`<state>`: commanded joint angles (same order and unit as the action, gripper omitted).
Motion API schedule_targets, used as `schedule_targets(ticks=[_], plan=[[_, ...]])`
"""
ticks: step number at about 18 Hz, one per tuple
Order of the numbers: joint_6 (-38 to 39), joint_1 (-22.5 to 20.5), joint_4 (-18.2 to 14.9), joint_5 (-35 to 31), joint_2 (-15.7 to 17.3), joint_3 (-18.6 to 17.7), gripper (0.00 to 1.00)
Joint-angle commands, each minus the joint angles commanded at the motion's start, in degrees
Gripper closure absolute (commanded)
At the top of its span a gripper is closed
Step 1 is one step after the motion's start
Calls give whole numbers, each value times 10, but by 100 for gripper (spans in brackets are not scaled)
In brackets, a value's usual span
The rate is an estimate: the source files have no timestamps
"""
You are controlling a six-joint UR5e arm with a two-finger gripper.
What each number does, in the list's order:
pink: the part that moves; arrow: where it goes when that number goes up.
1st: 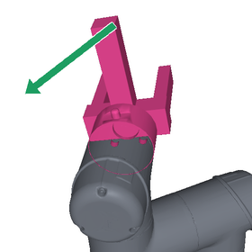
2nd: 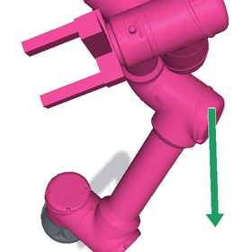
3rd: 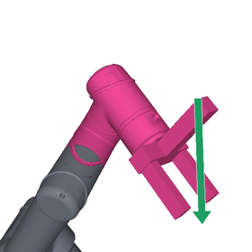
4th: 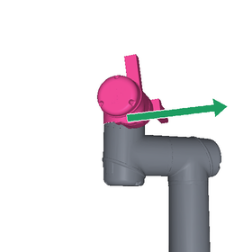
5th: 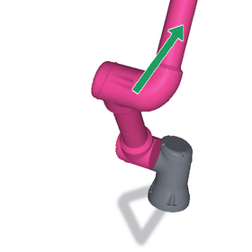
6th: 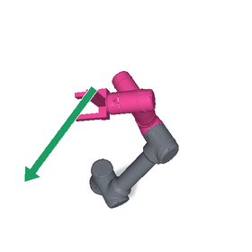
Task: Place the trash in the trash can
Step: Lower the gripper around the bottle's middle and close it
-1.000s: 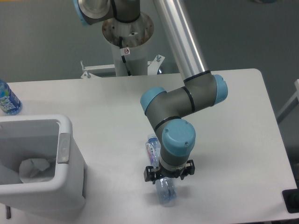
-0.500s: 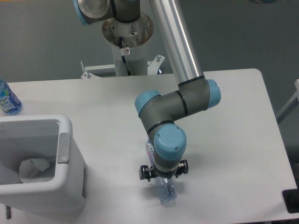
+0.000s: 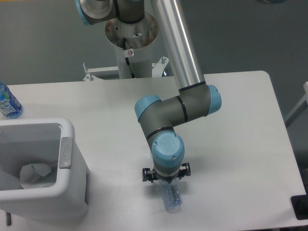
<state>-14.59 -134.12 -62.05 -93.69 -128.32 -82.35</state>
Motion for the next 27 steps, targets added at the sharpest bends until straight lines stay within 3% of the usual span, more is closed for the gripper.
schedule_targets(ticks=[27], plan=[[0,0,4,0,2,-4,37]])
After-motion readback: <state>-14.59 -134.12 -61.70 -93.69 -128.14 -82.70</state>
